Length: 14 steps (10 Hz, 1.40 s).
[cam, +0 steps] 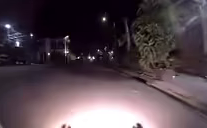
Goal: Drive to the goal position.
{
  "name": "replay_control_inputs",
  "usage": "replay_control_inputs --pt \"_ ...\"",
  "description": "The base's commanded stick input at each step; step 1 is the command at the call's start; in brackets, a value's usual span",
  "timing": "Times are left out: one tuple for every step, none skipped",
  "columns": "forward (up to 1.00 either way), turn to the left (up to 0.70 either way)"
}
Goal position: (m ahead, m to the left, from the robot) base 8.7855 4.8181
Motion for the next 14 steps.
replay_control_inputs --pt "0.6 0.0" --pt "0.6 0.0" --pt "0.6 0.0" --pt "0.6 0.0" --pt "0.6 0.0" --pt "0.6 0.0" --pt "0.6 0.0" --pt "0.6 0.0" --pt "0.6 0.0" --pt "0.6 0.0" --pt "0.6 0.0" --pt "0.6 0.0" --pt "0.6 0.0" --pt "0.6 0.0"
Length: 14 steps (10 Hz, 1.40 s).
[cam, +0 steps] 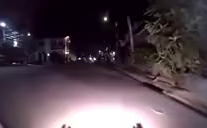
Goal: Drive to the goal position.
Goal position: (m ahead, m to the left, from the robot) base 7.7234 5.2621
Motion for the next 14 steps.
replay_control_inputs --pt "0.6 0.0" --pt "0.6 0.0" --pt "0.6 0.0" --pt "0.6 0.0" --pt "0.6 0.0" --pt "0.6 0.0" --pt "0.6 0.0" --pt "0.6 0.0" --pt "0.6 0.0" --pt "0.6 0.0" --pt "0.6 0.0" --pt "0.6 0.0" --pt "0.6 0.0" --pt "0.6 0.0"
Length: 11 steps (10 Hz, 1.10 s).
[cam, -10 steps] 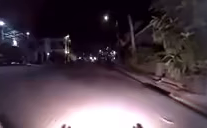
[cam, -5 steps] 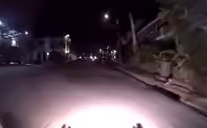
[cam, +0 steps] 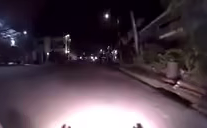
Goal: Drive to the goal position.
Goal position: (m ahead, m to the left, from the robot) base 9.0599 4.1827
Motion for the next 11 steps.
replay_control_inputs --pt "0.6 0.0" --pt "0.6 0.0" --pt "0.6 0.0" --pt "0.6 0.0" --pt "0.6 0.0" --pt "0.6 0.0" --pt "0.6 0.0" --pt "0.6 0.0" --pt "0.6 0.0" --pt "0.6 0.0" --pt "0.6 0.0"
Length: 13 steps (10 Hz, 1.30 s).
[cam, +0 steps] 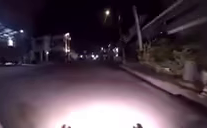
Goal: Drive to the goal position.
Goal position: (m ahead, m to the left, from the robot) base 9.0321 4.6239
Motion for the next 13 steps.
replay_control_inputs --pt "0.6 0.0" --pt "0.6 0.0" --pt "0.6 0.0" --pt "0.6 0.0" --pt "0.6 0.0" --pt "0.6 0.0" --pt "0.6 0.0" --pt "0.6 0.0" --pt "0.6 0.0" --pt "0.6 0.0" --pt "0.6 0.0" --pt "0.6 0.0" --pt "0.6 0.0"
